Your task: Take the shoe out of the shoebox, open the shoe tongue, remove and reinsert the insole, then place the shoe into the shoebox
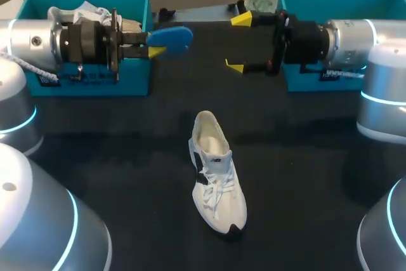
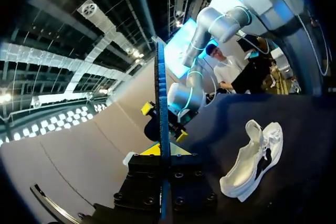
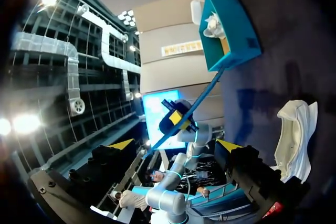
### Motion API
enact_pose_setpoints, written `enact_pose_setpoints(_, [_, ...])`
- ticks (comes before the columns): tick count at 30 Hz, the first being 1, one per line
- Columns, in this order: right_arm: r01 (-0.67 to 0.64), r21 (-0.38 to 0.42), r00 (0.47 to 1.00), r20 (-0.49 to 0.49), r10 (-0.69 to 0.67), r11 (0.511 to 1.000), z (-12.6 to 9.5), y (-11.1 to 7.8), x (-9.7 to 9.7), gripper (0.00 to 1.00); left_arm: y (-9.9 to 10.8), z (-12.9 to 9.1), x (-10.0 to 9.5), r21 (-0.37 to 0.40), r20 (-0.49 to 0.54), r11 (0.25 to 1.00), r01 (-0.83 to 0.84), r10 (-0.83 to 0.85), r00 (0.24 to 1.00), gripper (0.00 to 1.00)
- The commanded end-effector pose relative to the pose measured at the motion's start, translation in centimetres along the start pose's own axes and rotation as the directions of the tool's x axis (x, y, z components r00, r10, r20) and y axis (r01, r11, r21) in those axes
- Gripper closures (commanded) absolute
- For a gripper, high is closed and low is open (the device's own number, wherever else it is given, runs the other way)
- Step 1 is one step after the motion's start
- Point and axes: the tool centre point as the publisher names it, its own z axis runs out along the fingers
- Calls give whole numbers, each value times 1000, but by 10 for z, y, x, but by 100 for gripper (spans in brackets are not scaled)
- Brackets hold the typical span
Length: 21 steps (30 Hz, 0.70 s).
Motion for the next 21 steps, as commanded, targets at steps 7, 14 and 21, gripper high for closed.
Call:
enact_pose_setpoints(7, [-2, 10, 1000, 3, 2, 1000, 3, 2, 2, 0, -9, 1, -6, 82, 18, 609, -789, 791, 612, 100])
enact_pose_setpoints(14, [-20, 31, 999, -32, 21, 999, 5, 1, 1, 0, -4, 2, 0, 143, 2, 480, -866, 875, 485, 100])
enact_pose_setpoints(21, [-32, 39, 999, -37, 33, 999, 5, 0, 0, 0, -4, 2, 0, 143, 2, 480, -866, 875, 485, 100])
